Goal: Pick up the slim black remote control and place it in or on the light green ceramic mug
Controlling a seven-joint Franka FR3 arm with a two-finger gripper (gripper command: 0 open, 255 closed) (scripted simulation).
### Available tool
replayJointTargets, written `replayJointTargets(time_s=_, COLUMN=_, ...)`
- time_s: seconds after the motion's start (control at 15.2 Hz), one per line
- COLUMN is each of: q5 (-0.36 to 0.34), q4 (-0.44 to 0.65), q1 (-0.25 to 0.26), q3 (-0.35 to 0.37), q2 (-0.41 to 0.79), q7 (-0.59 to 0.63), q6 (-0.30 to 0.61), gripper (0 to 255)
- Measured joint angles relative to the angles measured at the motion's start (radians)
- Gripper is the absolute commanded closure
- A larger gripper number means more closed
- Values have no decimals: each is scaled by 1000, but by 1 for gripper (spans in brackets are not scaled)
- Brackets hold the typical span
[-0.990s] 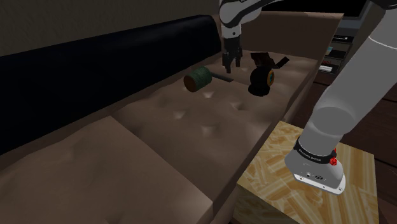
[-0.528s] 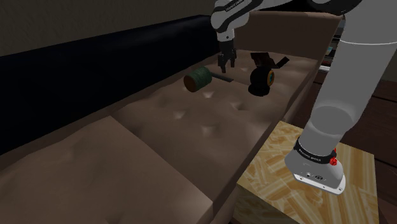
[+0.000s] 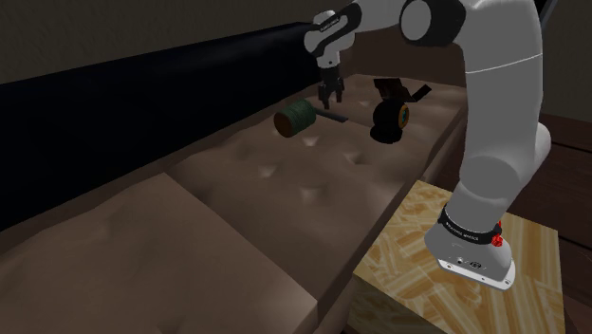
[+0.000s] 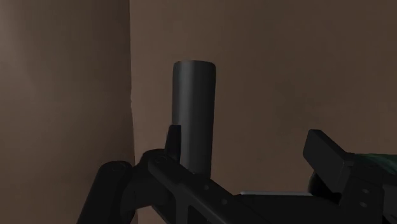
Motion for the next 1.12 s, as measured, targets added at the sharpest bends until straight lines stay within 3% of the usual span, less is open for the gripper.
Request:
replayJointTargets(time_s=0.2, q5=25, q4=192, q1=-39, q3=2, q2=148, q7=-27, q6=-57, gripper=0)
replayJointTargets(time_s=0.33, q5=33, q4=255, q1=-54, q3=4, q2=201, q7=-37, q6=-70, gripper=0)
replayJointTargets(time_s=0.79, q5=37, q4=184, q1=-55, q3=6, q2=216, q7=-41, q6=14, gripper=0)
replayJointTargets(time_s=1.12, q5=37, q4=181, q1=-55, q3=6, q2=218, q7=-41, q6=19, gripper=0)
